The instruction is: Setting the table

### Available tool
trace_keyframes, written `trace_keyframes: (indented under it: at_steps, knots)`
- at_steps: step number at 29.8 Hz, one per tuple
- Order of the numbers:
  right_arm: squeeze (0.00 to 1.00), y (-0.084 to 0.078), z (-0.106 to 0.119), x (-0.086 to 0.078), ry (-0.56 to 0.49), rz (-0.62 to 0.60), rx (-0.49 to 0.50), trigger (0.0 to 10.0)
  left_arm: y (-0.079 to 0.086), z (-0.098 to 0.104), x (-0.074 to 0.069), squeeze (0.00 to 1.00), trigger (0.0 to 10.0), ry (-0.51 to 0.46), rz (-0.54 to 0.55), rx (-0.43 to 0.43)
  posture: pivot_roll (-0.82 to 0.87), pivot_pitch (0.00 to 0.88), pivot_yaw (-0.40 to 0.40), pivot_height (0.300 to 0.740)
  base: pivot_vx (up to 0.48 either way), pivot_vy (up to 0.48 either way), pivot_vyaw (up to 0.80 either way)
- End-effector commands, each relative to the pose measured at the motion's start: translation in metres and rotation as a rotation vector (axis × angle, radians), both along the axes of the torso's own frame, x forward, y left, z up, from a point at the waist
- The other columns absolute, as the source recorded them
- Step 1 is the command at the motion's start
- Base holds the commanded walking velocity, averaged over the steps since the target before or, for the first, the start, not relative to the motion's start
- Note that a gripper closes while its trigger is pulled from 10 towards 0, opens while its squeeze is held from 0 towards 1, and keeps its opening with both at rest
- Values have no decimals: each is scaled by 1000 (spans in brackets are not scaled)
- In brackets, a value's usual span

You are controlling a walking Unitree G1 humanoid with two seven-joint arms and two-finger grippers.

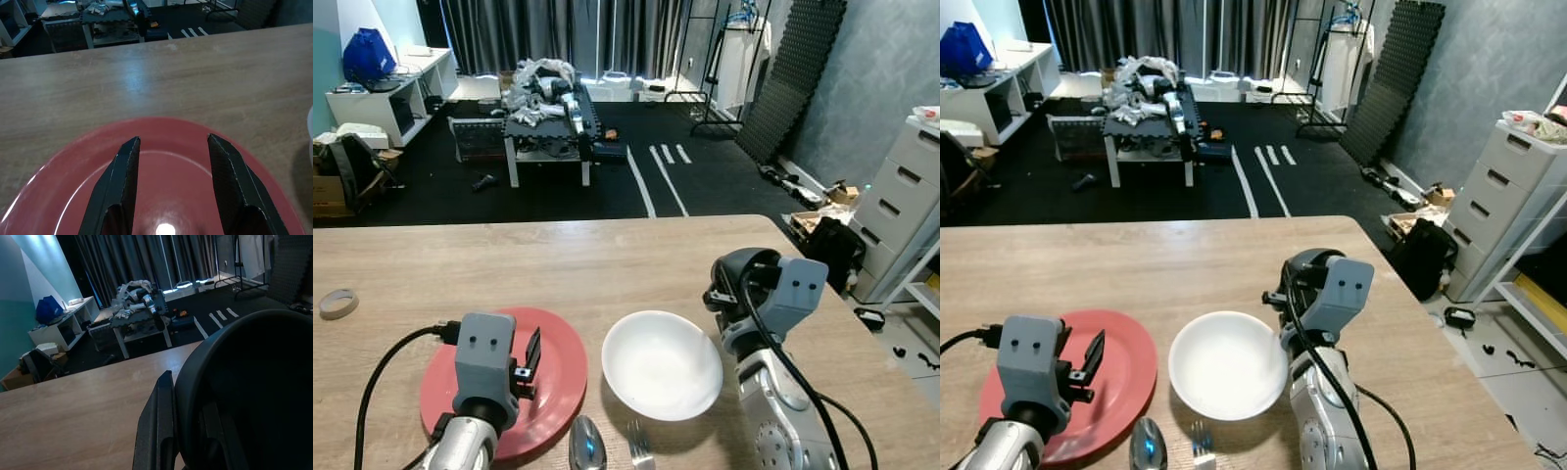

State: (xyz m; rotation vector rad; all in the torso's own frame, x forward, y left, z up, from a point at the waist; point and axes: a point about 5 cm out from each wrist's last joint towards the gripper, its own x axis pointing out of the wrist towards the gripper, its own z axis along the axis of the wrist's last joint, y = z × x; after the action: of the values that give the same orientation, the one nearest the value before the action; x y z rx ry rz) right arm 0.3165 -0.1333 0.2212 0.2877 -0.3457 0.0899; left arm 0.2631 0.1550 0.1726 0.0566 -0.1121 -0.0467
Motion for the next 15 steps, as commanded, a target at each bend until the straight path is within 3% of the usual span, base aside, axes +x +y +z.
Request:
trace_keyframes:
  at_steps: [1, 15]
  knots:
    - [0, -3, -4, -1, 21, -14, -3, 10000, 1, -7, -1, 0, 10000, 37, 6, 7, 102, 115, 50, 740, -382, 0, 0]
    - [0, -5, -11, -1, 49, -27, -13, 10000, 0, -7, -1, 0, 10000, 39, 1, 7, 98, 115, 50, 740, -374, 0, 0]
